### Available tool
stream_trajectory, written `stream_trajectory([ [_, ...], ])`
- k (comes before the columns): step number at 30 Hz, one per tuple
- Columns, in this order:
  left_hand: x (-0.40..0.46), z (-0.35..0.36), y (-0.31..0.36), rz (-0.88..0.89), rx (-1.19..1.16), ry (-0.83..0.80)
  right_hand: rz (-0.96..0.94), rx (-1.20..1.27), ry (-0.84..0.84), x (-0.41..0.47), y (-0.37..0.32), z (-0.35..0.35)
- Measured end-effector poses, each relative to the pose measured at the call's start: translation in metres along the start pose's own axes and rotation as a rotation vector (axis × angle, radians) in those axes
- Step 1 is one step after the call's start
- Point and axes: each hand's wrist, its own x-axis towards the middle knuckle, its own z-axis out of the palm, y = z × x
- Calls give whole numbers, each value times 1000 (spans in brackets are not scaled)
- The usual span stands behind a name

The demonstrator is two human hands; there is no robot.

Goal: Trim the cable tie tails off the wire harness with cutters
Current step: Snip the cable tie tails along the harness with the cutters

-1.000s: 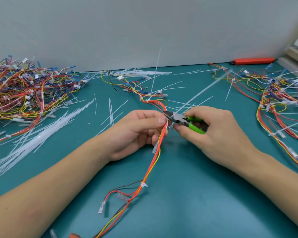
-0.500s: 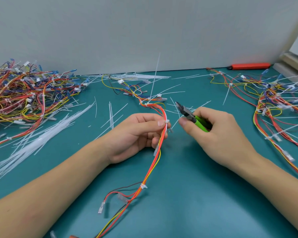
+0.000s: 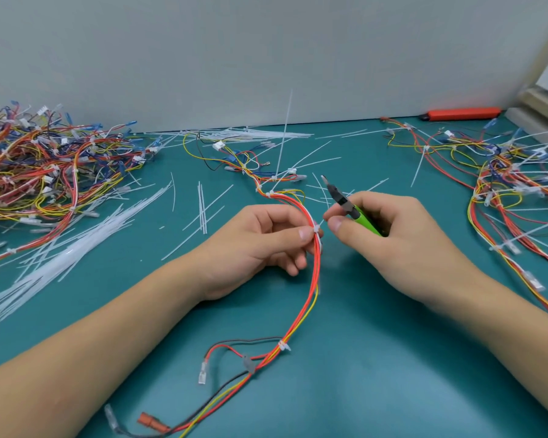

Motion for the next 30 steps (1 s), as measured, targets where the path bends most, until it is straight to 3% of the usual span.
stream_trajectory([
  [4, 0, 3, -1, 25, 63, 22, -28, 47, -85, -2, -7, 4],
  [12, 1, 9, -2, 14, 143, 157, -26, 73, -96, -3, -7, 6],
  [22, 4, 0, 6, -106, -269, 331, 22, 35, -82, -1, -11, -4],
  [30, 6, -5, 1, -83, -424, 332, -54, -244, -284, -4, -12, -10],
])
